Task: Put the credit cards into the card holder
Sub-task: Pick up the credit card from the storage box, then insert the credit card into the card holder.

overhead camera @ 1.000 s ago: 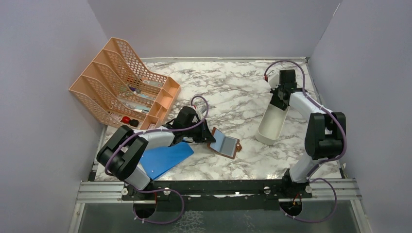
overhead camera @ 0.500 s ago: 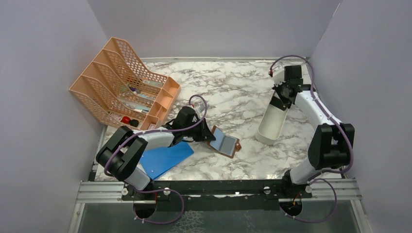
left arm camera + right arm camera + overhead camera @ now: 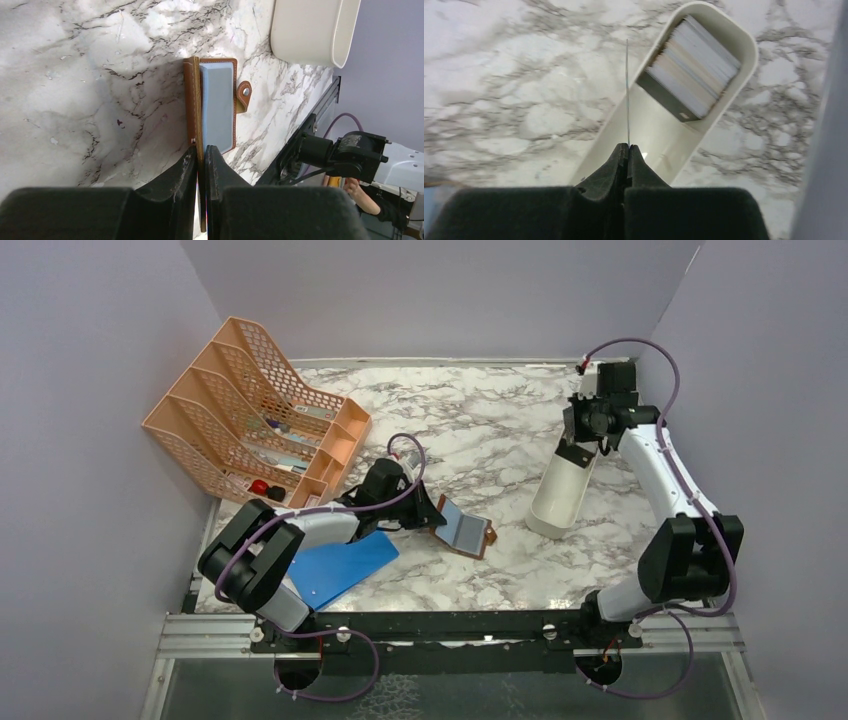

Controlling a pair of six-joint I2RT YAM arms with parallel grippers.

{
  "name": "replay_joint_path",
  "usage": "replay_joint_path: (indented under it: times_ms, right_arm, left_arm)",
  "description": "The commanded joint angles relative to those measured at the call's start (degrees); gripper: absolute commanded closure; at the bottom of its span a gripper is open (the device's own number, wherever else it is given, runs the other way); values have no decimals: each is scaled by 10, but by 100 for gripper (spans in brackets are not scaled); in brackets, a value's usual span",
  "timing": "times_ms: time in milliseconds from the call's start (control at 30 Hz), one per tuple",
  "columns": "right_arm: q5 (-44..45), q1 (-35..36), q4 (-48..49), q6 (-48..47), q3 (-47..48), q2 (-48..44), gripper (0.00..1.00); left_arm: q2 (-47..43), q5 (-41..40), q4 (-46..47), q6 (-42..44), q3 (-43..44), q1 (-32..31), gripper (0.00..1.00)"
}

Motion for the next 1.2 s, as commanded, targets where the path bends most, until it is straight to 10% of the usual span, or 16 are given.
replay_joint_path:
  times_ms: [0, 367, 1167]
  right_arm:
    - [-153, 2, 27, 143, -21, -67, 99]
    - [-342, 37, 136, 302, -160, -153, 99]
    - [-273, 297, 340, 483, -394, -132, 99]
  left_arm:
    - [-4, -18, 31, -14, 5, -9, 86]
    - [-17, -65, 62, -40, -10, -8, 86]
    - [-36, -89, 94, -71, -101, -9, 71]
